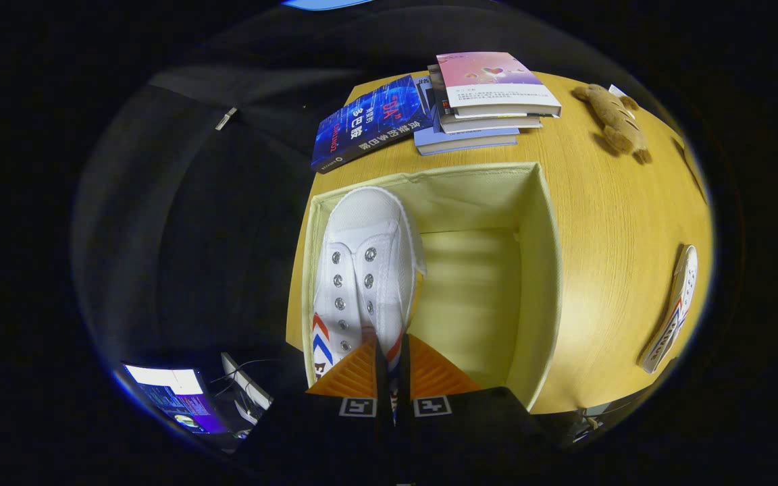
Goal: Open the storage box then place both shoes into the box .Put the left shoe in first, then the right shoe, with the right side of both shoes facing outward in a uniform manner.
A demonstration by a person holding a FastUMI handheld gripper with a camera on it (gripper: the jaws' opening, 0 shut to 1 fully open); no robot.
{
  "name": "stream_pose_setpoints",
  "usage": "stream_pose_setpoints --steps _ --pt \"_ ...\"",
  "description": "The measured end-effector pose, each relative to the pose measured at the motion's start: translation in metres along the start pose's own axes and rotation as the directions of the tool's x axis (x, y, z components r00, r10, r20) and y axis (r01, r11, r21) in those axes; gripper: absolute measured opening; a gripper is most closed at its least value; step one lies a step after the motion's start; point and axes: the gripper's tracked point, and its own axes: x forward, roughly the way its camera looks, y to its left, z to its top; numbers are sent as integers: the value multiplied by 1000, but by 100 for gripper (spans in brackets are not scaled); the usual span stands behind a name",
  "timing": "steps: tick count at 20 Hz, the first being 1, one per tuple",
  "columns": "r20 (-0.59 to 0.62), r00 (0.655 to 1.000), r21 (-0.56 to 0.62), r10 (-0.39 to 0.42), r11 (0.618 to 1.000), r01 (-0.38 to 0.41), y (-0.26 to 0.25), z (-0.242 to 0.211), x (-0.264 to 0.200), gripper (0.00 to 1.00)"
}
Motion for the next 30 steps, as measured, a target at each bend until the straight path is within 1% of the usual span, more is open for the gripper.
stream_pose_setpoints --steps 5,8,15,16,18,19,21,22,23,24,25,28,30 --pt "7 1000 5 -1 1000 1 1 -1 5 5" --pt "-3 1000 30 14 999 -14 3 -7 9 5" --pt "-8 999 41 31 999 -31 0 -14 22 5" --pt "-9 999 42 32 999 -31 -1 -13 23 7" --pt "-18 999 29 28 999 -28 -4 -16 27 13" --pt "-21 999 17 29 999 -29 -5 -18 29 14" --pt "-16 998 11 58 998 -57 -1 -19 31 20" --pt "-11 994 31 107 994 -107 10 -18 30 26" --pt "-10 990 46 139 989 -138 19 -14 25 24" --pt "-6 987 49 159 986 -159 26 -14 19 32" --pt "0 986 37 166 985 -166 28 -13 17 36" --pt "7 983 -12 181 983 -181 26 -15 4 67" --pt "15 981 -30 194 981 -193 22 -17 -8 81"
